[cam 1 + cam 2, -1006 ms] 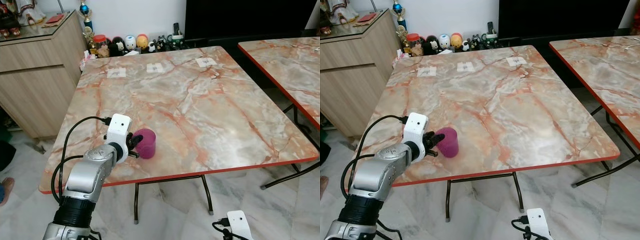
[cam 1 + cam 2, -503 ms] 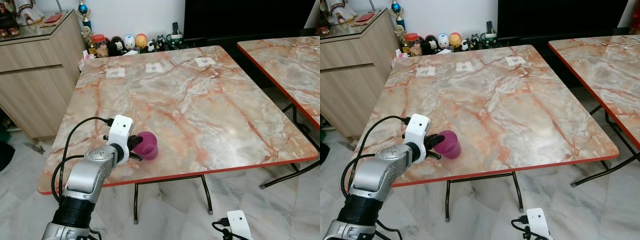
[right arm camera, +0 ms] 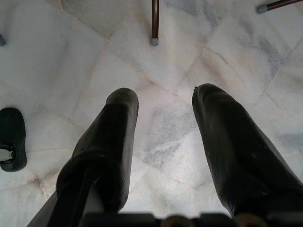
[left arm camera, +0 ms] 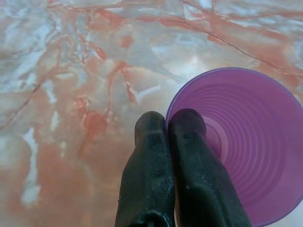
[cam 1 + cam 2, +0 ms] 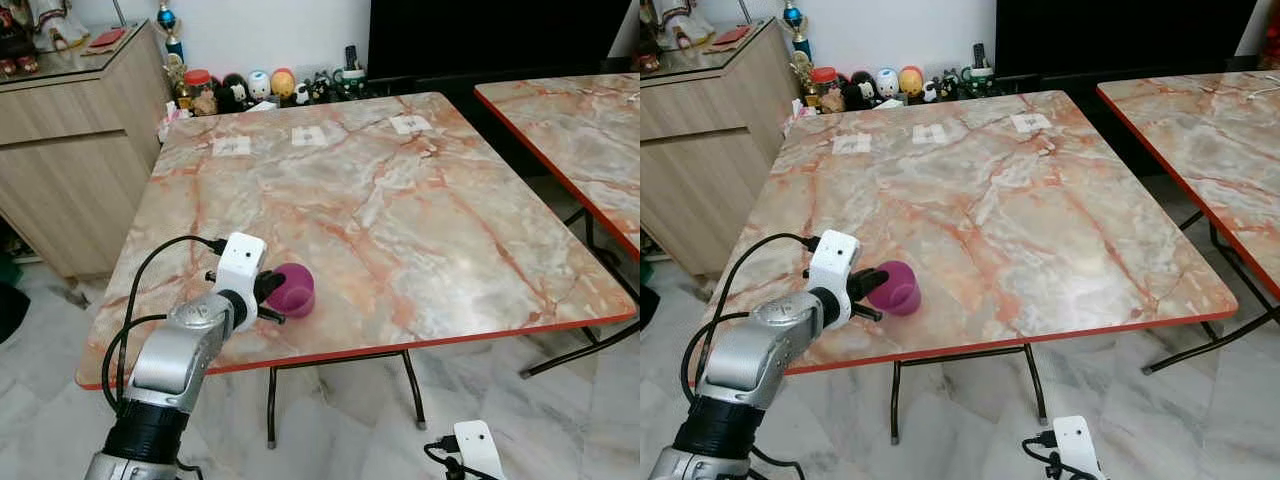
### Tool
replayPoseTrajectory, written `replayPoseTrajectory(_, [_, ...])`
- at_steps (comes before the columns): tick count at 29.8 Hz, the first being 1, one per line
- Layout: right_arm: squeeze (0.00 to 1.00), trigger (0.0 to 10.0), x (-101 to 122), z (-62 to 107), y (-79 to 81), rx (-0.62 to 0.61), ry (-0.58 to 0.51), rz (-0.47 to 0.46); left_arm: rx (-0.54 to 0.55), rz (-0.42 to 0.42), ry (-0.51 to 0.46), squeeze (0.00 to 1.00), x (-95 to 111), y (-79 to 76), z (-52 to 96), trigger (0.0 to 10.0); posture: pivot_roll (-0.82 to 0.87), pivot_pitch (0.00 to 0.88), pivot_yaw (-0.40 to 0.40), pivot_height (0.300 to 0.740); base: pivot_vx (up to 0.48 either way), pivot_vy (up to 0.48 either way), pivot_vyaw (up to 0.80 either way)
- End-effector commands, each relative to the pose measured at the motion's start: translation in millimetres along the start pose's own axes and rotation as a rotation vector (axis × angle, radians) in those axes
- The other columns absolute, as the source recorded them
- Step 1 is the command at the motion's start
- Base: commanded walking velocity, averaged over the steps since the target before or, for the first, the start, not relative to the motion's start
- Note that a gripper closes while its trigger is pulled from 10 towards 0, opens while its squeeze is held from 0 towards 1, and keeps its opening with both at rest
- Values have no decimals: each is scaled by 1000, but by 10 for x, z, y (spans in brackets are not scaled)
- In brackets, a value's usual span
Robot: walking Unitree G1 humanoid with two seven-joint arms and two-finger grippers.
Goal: Setting the table
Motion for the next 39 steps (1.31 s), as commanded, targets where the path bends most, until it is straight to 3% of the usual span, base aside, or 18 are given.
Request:
replayPoseTrajectory(1, [0, 10000, -7, -1, 9, 0, 9, 1, 59, -11, -4, 0, -63, 64, 26, 0, -33, 0, 51, 740, 0, 0, 0])
replayPoseTrajectory(8, [0, 10000, -10, 0, -6, 0, 9, 5, 273, 130, -343, 0, 157, 413, 249, 0, -29, 0, 40, 740, 0, 0, 0])
replayPoseTrajectory(14, [0, 10000, -11, 1, -14, -2, 7, 5, 394, 187, -444, 0, 143, 606, 412, 0, -33, 0, 40, 740, 0, 0, 0])
replayPoseTrajectory(15, [0, 10000, -13, 1, -18, -3, 6, 2, 447, 177, -471, 0, 42, 686, 520, 10000, -33, 0, 40, 740, 0, 0, 0])
replayPoseTrajectory(20, [0, 10000, -19, 3, -33, -9, 6, -10, 526, 92, -498, 0, -199, 760, 743, 10000, -35, 0, 39, 740, 0, 0, 0])
replayPoseTrajectory(22, [0, 10000, -27, 4, -48, -16, 7, -30, 547, 104, -515, 0, -286, 765, 839, 10000, -23, 0, 30, 740, 0, 0, 0])
replayPoseTrajectory(32, [0, 10000, -35, 5, -65, -25, 11, -45, 515, -21, -523, 0, -287, 691, 831, 10000, -30, 0, 28, 740, 0, 0, 0])
replayPoseTrajectory(39, [0, 10000, -40, 6, -58, -31, 12, -59, 496, -8, -543, 0, -227, 651, 748, 10000, -34, 0, 35, 740, 0, -379, 0])
Point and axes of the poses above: a point about 5 cm out from each wrist's last joint towards the gripper, its own z axis pointing back from the gripper into the wrist, its own x axis along the axis of the wrist's last joint, y = z × x, the point moved 2 cm from there along -z, pointing out of the wrist towards the gripper, and after that the axes turned 1 degree about -z, right-handed, at the moved point
